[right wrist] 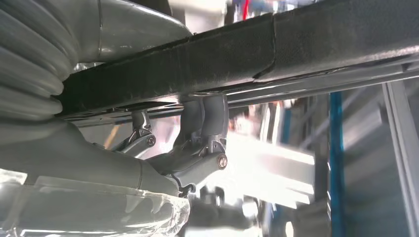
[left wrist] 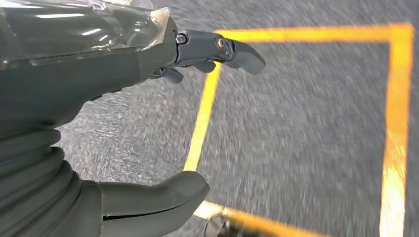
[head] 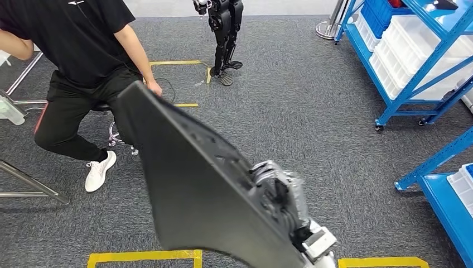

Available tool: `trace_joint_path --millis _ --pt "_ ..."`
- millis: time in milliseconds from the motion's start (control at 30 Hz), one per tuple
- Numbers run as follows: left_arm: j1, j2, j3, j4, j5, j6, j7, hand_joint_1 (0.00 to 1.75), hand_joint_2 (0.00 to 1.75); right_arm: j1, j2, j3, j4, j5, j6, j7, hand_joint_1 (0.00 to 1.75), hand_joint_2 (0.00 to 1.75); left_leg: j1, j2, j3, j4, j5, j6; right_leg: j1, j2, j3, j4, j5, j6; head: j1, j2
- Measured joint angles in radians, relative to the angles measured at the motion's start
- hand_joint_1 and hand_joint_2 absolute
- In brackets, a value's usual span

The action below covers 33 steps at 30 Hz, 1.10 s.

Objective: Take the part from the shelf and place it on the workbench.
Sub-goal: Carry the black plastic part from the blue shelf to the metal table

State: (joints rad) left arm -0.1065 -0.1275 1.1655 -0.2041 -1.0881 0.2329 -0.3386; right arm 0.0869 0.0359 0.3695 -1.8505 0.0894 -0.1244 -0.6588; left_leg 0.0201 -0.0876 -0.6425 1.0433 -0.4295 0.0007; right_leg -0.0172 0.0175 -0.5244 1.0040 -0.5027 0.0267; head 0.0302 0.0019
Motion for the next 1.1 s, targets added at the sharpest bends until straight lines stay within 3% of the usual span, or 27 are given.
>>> trace_joint_path --millis 33,100,167,200,233,300,367,400,467,533,600,667,700,733,800,833,867,900,967,1033,1100 --pt "0.0 0.0 -0.01 0.0 -0.017 -0.012 -0.003 0.0 1.75 0.015 0.0 -0.02 -0.024 0.009 -0.01 0.001 1.75 1.75 0.0 0.023 -0.014 0.029 -0.021 -0.002 -0.002 -0.01 0.003 -0.003 0.005 -0.01 -0.001 0.0" --pt "-0.007 0.002 -0.031 0.0 -0.042 -0.028 0.002 0.0 1.75 0.046 0.001 -0.06 -0.068 0.024 -0.021 0.002 1.75 1.75 -0.001 0.068 -0.063 0.142 -0.09 -0.003 0.002 -0.033 0.002 -0.005 0.008 -0.023 -0.003 0.0" --pt "-0.014 0.003 -0.046 0.0 -0.05 -0.033 0.008 0.0 1.75 0.065 0.001 -0.089 -0.097 0.029 -0.022 0.004 1.75 1.75 0.0 0.079 -0.108 0.253 -0.136 -0.006 0.009 -0.055 0.0 -0.005 0.007 -0.026 -0.003 0.0" --pt "-0.015 0.003 -0.052 0.0 -0.052 -0.034 0.01 0.0 1.75 0.07 0.001 -0.097 -0.107 0.03 -0.022 0.004 1.75 1.75 0.0 0.082 -0.111 0.267 -0.135 -0.006 0.011 -0.063 0.0 -0.004 0.007 -0.026 -0.003 0.0" --pt "-0.016 0.004 -0.056 0.0 -0.053 -0.034 0.011 0.0 1.75 0.074 0.001 -0.104 -0.115 0.031 -0.022 0.005 1.75 1.75 0.0 0.086 -0.091 0.239 -0.116 -0.006 0.012 -0.071 0.0 -0.004 0.007 -0.027 -0.003 0.0" --pt "-0.019 0.005 -0.065 -0.001 -0.059 -0.037 0.012 0.0 1.75 0.079 0.002 -0.114 -0.129 0.04 -0.024 0.006 1.75 1.75 -0.002 0.117 -0.015 0.11 -0.065 0.0 0.015 -0.085 0.001 -0.001 0.004 -0.025 -0.004 0.0" --pt "-0.03 0.006 -0.077 -0.001 -0.07 -0.045 0.015 0.0 1.75 0.08 0.004 -0.122 -0.142 0.053 -0.025 0.009 1.75 1.75 -0.008 0.141 0.035 0.017 -0.04 0.01 0.023 -0.098 -0.002 0.004 0.0 -0.018 -0.002 0.0" --pt "-0.037 0.007 -0.083 -0.002 -0.074 -0.048 0.019 0.0 1.75 0.079 0.006 -0.126 -0.149 0.057 -0.021 0.014 1.75 1.75 -0.012 0.143 0.039 0.004 -0.04 0.016 0.027 -0.104 -0.003 0.005 -0.001 -0.014 -0.001 0.0" --pt "-0.048 0.008 -0.091 -0.002 -0.074 -0.05 0.031 0.0 1.75 0.065 0.011 -0.134 -0.154 0.053 -0.002 0.032 1.75 1.75 -0.014 0.122 0.037 -0.002 -0.033 0.027 0.029 -0.116 -0.003 0.006 -0.003 -0.005 0.001 0.0" --pt "-0.055 0.01 -0.096 -0.002 -0.068 -0.048 0.041 0.0 1.75 0.031 0.015 -0.14 -0.151 0.041 0.025 0.05 1.75 1.75 -0.011 0.106 0.037 -0.013 -0.023 0.041 0.026 -0.088 -0.017 0.037 -0.023 0.001 0.001 0.0" --pt "-0.059 0.01 -0.097 -0.003 -0.054 -0.042 0.043 0.0 1.75 -0.01 0.018 -0.145 -0.137 0.032 0.048 0.06 1.75 1.75 -0.009 0.091 0.034 -0.017 -0.014 0.051 0.018 -0.041 -0.063 0.139 -0.076 0.0 0.002 0.0" --pt "-0.06 0.01 -0.097 -0.003 -0.039 -0.035 0.043 0.0 1.75 -0.041 0.019 -0.147 -0.115 0.027 0.062 0.065 1.75 1.75 -0.008 0.069 0.026 -0.017 -0.007 0.053 0.012 -0.026 -0.119 0.264 -0.125 0.001 0.002 0.0" --pt "-0.058 0.01 -0.097 -0.003 -0.034 -0.033 0.043 0.0 1.75 -0.052 0.019 -0.148 -0.103 0.027 0.067 0.066 1.75 1.75 -0.008 0.056 0.022 -0.016 -0.004 0.051 0.008 -0.025 -0.13 0.29 -0.13 0.008 0.002 0.0" --pt "-0.055 0.01 -0.097 -0.003 -0.031 -0.031 0.042 0.0 1.75 -0.06 0.019 -0.148 -0.092 0.027 0.07 0.065 1.75 1.75 -0.007 0.042 0.02 -0.016 -0.002 0.049 0.003 -0.023 -0.12 0.275 -0.118 0.017 0.002 0.0" --pt "-0.05 0.009 -0.094 -0.003 -0.024 -0.029 0.042 0.0 1.75 -0.077 0.019 -0.148 -0.074 0.027 0.075 0.062 1.75 1.75 -0.004 0.016 0.018 -0.015 0.003 0.04 -0.011 -0.006 -0.055 0.148 -0.064 0.041 0.002 0.0" --pt "-0.049 0.009 -0.093 -0.004 -0.022 -0.027 0.041 0.0 1.75 -0.084 0.02 -0.148 -0.066 0.027 0.076 0.06 1.75 1.75 -0.003 0.003 0.016 -0.013 0.005 0.034 -0.014 0.011 -0.024 0.08 -0.041 0.047 0.003 0.0" --pt "-0.049 0.009 -0.092 -0.004 -0.02 -0.025 0.04 0.0 1.75 -0.088 0.02 -0.148 -0.059 0.027 0.076 0.059 1.75 1.75 -0.002 -0.008 0.013 -0.013 0.009 0.026 -0.015 0.025 -0.004 0.033 -0.026 0.046 0.003 0.0" --pt "-0.048 0.01 -0.091 -0.004 -0.02 -0.024 0.04 0.0 1.75 -0.091 0.02 -0.148 -0.053 0.027 0.077 0.057 1.75 1.75 -0.002 -0.017 0.009 -0.015 0.012 0.017 -0.012 0.034 0.004 0.008 -0.019 0.04 0.003 0.0" --pt "-0.042 0.01 -0.088 -0.004 -0.018 -0.021 0.039 0.0 1.75 -0.097 0.022 -0.147 -0.042 0.027 0.077 0.054 1.75 1.75 0.002 -0.03 0.002 -0.022 0.022 0.001 -0.007 0.023 0.005 0.004 -0.013 0.019 0.003 0.0" --pt "-0.036 0.01 -0.085 -0.003 -0.017 -0.018 0.039 0.0 1.75 -0.104 0.028 -0.145 -0.034 0.029 0.077 0.051 1.75 1.75 0.003 0.003 -0.012 -0.003 0.008 -0.008 -0.009 0.005 0.006 0.001 -0.003 0.0 0.001 0.0" --pt "-0.037 0.01 -0.083 -0.003 -0.017 -0.014 0.039 0.0 1.75 -0.108 0.034 -0.142 -0.027 0.035 0.077 0.049 1.75 1.75 0.001 0.059 -0.055 0.092 -0.051 -0.009 -0.006 -0.016 0.004 -0.001 0.001 -0.016 -0.002 0.0"
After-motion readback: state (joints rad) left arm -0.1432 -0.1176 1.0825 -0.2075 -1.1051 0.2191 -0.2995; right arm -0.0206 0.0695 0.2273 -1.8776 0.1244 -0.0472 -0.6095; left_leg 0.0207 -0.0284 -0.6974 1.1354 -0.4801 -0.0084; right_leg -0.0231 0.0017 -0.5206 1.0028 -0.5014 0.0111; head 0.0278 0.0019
